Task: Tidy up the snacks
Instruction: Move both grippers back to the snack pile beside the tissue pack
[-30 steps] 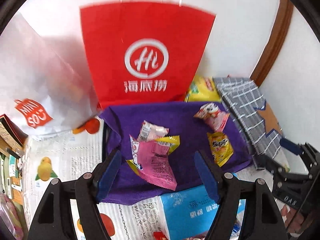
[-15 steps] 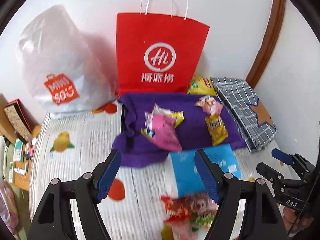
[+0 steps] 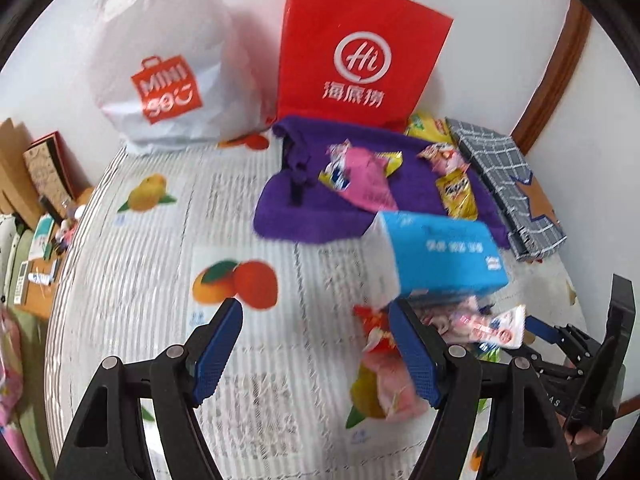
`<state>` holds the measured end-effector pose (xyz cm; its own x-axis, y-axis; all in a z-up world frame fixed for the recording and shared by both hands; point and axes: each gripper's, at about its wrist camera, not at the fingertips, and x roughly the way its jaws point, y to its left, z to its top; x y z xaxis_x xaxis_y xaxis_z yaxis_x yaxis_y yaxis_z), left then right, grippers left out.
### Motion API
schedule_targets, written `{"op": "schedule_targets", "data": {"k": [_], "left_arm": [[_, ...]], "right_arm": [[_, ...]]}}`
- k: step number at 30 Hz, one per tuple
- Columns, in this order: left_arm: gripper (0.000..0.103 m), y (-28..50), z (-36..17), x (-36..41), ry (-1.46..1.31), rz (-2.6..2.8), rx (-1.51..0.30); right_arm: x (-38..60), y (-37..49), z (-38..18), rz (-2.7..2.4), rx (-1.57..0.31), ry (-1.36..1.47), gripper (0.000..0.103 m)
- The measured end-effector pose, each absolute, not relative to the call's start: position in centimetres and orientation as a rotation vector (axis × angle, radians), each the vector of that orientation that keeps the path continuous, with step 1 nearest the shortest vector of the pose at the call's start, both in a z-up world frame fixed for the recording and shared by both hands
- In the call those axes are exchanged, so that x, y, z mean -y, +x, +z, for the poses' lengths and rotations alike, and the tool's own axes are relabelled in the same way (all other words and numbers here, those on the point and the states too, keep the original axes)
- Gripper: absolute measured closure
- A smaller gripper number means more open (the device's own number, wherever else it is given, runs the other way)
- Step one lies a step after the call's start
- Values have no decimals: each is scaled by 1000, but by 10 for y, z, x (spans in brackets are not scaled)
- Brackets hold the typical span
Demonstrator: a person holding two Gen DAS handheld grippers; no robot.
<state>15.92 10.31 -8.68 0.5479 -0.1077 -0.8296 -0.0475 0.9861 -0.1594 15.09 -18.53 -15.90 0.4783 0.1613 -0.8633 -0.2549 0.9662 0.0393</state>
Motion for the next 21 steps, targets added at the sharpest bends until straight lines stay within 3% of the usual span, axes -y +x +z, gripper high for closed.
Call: {"op": "schedule_targets", "data": {"k": [10,13,21], "left_arm": [[29,137,-110,-102,-184,-40,-1035],[29,134,-116,-88,-191,-80,-1045],[30,142,-150,-37,-120,-139,-1127]], "right_arm": [[168,161,-193,265,-1040,-154,44],[165,159,-193,276,-1023,-186,53],[202,144,-188,200,-1008,-188,53]]}}
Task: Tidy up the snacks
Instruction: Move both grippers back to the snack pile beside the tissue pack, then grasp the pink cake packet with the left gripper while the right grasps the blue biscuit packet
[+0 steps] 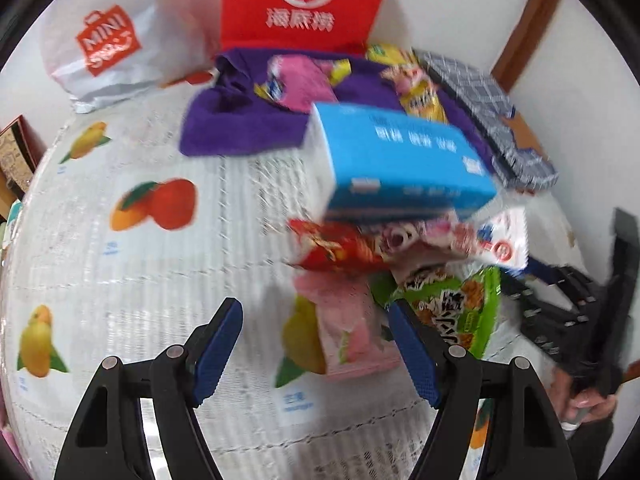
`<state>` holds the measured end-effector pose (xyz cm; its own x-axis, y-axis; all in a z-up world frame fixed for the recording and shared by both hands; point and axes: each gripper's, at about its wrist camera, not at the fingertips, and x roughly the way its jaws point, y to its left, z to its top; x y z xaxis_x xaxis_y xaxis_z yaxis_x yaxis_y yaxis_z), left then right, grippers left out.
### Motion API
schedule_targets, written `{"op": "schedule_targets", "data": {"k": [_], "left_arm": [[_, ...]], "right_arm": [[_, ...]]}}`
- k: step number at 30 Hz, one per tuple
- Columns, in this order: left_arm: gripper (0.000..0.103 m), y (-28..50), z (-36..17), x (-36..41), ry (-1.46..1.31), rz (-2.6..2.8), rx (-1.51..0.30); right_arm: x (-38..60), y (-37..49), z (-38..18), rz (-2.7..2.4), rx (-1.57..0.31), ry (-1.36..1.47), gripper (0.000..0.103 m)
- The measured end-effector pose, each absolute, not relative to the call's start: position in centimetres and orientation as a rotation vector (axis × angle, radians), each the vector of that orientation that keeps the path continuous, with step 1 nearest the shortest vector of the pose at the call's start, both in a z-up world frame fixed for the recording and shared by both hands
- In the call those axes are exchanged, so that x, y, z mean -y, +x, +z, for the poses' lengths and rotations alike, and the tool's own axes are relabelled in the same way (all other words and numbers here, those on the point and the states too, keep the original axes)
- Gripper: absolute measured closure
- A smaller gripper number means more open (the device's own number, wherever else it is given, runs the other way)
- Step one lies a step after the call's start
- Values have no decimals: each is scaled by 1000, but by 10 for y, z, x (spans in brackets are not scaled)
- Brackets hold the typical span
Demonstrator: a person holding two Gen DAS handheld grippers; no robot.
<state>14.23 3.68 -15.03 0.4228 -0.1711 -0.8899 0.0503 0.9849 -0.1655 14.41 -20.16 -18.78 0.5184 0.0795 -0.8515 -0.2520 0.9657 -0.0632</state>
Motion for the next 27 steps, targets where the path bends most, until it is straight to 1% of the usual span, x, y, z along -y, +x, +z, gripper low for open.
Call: {"op": "schedule_targets", "data": {"k": [3,5,6,7,8,9,10,15,19,27], "left_arm": [[31,145,-163,-26,-92,-128,-1145],[34,145,-171,-22,-61,-101,-1151],[42,144,-170,-20,-48,-99,-1129],[46,143,-170,-20,-44,-105,-1122],[54,140,-169,-20,-41,-115,-1115],[65,138,-168,-21,-39,-129,-1114],[69,136,-167,-23,-39,-137,-1116],[69,126,-165,-55,-47,-68,-1097],[69,124,-169,-75,-106,-53,-1065],[64,121,-175,-66,-36,-19,-949]], "right_arm": [[216,138,-185,176,-1007,-167,53],[221,134,-185,172,-1003,-163,53],[222,132,-185,171,-1002,-159,53],[223,132,-185,171,-1001,-154,53],[223,132,-185,169,-999,-151,53],[223,132,-185,171,-999,-151,53],[222,132,-185,177,-998,-154,53],[219,138,-178,205,-976,-115,53],[208,145,-187,209,-972,-126,53],[207,145,-192,218,-970,-117,53]]}}
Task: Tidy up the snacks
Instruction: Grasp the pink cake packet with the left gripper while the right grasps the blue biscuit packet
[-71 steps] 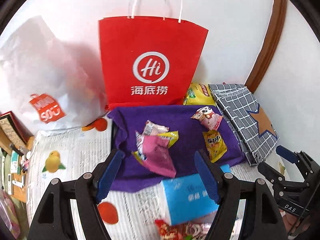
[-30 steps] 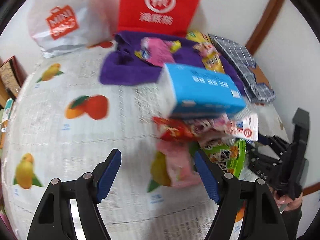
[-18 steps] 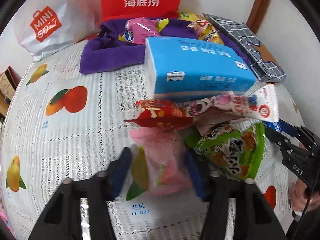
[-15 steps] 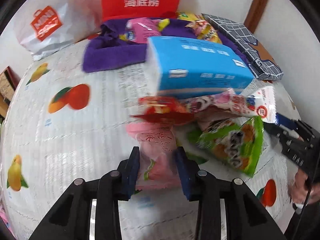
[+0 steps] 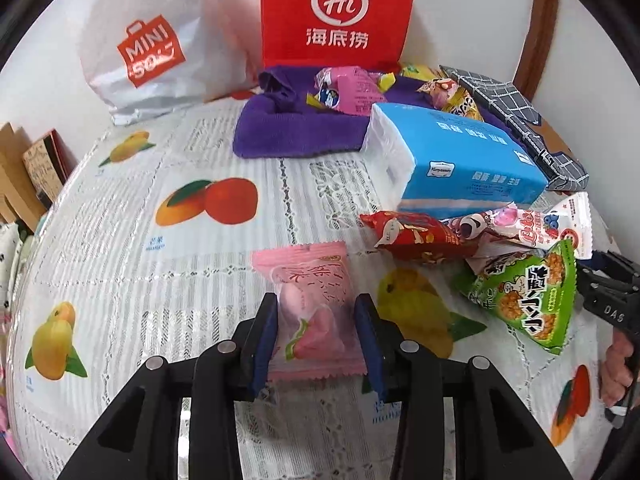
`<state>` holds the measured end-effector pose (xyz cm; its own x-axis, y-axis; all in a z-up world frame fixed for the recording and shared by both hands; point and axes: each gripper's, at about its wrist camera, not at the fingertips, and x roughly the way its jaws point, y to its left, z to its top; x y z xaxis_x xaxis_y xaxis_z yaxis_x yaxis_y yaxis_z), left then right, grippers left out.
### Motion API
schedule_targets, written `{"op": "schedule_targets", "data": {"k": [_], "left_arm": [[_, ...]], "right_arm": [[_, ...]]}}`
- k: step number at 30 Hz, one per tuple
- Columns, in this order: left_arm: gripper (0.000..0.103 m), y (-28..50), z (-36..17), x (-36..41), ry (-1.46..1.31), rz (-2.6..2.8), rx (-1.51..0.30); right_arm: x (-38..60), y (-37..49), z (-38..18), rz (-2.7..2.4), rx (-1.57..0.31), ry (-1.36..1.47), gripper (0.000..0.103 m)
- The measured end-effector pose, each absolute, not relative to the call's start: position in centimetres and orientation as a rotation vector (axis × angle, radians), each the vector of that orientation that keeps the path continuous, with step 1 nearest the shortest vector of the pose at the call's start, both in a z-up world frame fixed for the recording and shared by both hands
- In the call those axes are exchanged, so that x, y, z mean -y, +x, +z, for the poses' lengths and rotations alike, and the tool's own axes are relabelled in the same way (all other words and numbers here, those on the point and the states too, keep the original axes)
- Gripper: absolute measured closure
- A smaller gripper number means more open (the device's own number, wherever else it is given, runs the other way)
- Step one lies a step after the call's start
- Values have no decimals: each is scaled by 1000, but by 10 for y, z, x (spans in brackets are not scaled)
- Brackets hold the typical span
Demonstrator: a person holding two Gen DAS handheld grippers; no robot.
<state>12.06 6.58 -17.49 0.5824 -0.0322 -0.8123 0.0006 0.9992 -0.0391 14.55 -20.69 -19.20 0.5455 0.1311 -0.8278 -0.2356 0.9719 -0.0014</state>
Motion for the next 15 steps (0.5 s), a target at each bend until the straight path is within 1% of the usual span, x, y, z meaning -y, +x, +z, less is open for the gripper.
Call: {"op": "schedule_targets", "data": {"k": [4,7,15], "left_arm": [[63,120,-175,-62,0,-8,-945],[63,119,-176,-64,-9,-13,-944],[63,119,-176,-66,-32,-22,-943]], "right_arm": [[205,145,-193,213,-970,-130,52],[209,146,-193,232,-972,-101,50],[207,147,-194,234,-972,-119,50]]}}
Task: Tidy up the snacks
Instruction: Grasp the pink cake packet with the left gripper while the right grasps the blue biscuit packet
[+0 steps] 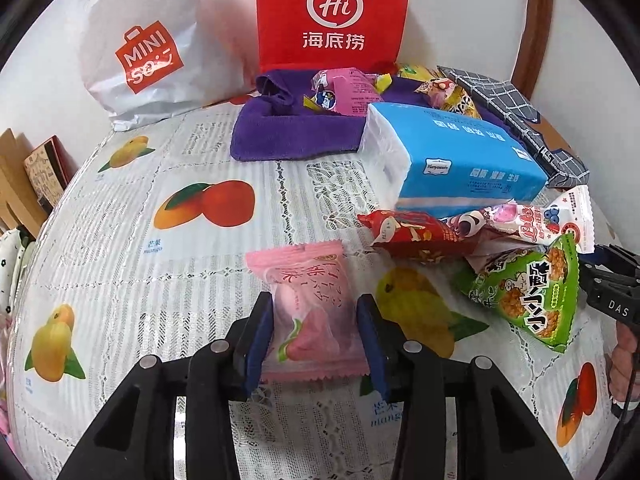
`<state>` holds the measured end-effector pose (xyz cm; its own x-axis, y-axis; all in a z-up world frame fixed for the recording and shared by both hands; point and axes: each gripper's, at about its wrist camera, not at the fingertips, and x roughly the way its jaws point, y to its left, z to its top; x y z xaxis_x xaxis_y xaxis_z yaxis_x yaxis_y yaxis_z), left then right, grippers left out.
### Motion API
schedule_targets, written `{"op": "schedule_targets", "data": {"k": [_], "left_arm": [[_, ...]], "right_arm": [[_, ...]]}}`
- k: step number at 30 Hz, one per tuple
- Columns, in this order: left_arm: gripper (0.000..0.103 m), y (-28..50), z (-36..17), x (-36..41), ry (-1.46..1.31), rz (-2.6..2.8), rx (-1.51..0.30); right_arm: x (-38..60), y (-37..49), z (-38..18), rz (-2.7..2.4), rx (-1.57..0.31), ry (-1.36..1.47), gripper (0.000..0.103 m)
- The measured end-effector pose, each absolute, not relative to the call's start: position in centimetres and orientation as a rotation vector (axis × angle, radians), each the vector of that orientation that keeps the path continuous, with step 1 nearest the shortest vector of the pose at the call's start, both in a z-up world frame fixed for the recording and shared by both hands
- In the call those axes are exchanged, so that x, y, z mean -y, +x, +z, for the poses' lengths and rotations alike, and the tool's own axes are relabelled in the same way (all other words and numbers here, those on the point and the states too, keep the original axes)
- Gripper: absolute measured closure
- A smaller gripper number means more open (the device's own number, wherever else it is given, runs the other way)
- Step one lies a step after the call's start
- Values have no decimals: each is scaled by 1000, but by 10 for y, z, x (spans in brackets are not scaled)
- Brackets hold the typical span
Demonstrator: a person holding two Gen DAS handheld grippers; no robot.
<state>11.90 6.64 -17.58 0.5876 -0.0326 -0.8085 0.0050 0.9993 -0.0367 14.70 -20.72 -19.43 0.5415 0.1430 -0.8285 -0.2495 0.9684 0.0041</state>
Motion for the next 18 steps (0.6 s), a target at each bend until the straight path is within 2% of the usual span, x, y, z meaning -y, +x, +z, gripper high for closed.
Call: {"op": "schedule_targets", "data": {"k": [3,5,10,12,14,18], "left_arm": [[63,119,-176,-66,-29,-21,-943],[63,119,-176,-66,-30,-22,-942],[63,119,-176,-65,-30,-21,-942],[63,119,-176,-65,-31,-22,-942],[63,119,-176,-66,-39,-25,-941],[63,119,-176,-68,-58,-32,-939]], "right_arm": [[208,148,-194,259,-977,-110,44],[207,150,-195,289,-985,-107,33],[202,152,-197,251,-982,-141,32],[205,152,-197,242,-978,-129,36],[210,152,-196,214,-972,-118,48],[215,152,-195,203,-968,-93,54]]}}
